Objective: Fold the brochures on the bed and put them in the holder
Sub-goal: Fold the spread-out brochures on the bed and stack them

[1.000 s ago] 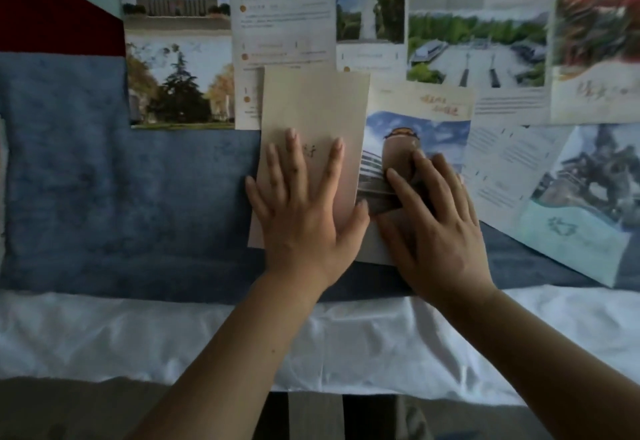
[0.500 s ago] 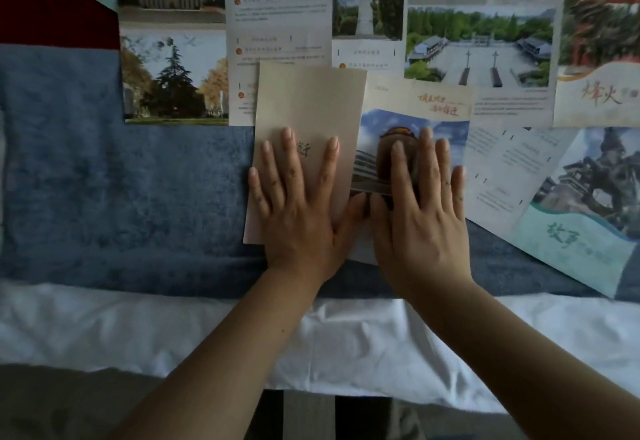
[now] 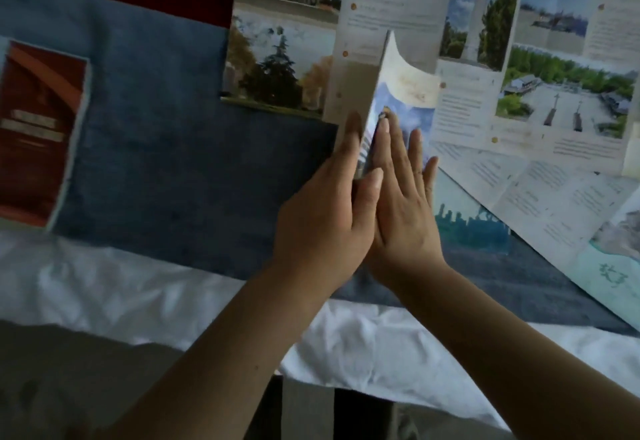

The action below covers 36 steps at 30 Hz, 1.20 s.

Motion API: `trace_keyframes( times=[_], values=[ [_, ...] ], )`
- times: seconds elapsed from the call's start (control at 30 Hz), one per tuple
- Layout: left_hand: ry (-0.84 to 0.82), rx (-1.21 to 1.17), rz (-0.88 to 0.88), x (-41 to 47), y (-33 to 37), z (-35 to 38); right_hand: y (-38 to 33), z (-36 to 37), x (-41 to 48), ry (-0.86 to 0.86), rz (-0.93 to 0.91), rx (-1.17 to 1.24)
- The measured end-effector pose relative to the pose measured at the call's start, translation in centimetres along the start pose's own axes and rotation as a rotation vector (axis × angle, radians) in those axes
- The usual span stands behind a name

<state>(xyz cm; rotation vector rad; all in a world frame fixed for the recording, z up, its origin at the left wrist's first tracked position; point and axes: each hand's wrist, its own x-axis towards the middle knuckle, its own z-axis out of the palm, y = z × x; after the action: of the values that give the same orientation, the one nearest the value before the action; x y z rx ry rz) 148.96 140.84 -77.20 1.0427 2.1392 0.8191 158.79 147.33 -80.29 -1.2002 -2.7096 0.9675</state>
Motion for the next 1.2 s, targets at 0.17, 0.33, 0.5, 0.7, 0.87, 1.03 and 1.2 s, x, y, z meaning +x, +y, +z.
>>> trace_keyframes(
  times=[0.17,0.33,0.5,0.7,0.87,1.03,1.2],
  values=[
    [0.163,0.197,-0.116,-1.5,-2.9,-4.8,-5.5,3.6,2.6,0.023,-0.274,0.026],
    [0.24,0.352,-0.156,-1.3,-9.9,-8.3,-8.4,7.8,3.4,-0.084,-0.189,0.049],
    [0.147,0.663,-0.112,-1.0,-15.7,-7.1,-7.4,8.9,3.2,-0.006,-0.266,-0.14],
    [0.226,0.68,-0.049,-0.5,-17.0,-6.0,-6.6,9.4,3.3,0.035,-0.084,-0.417],
    [0.204,0.695,-0.041,-0.1,-16.9,-5.8,-6.5,10.1,3.9,0.016,-0.073,-0.443],
    [0.232,0.526,0.017,-0.3,-16.6,-6.8,-7.4,9.9,3.9,-0.005,-0.065,-0.374],
    [0.31,0.073,0.096,-0.9,-16.4,-10.8,-11.9,11.2,3.7,-0.059,-0.065,-0.223]
  ],
)
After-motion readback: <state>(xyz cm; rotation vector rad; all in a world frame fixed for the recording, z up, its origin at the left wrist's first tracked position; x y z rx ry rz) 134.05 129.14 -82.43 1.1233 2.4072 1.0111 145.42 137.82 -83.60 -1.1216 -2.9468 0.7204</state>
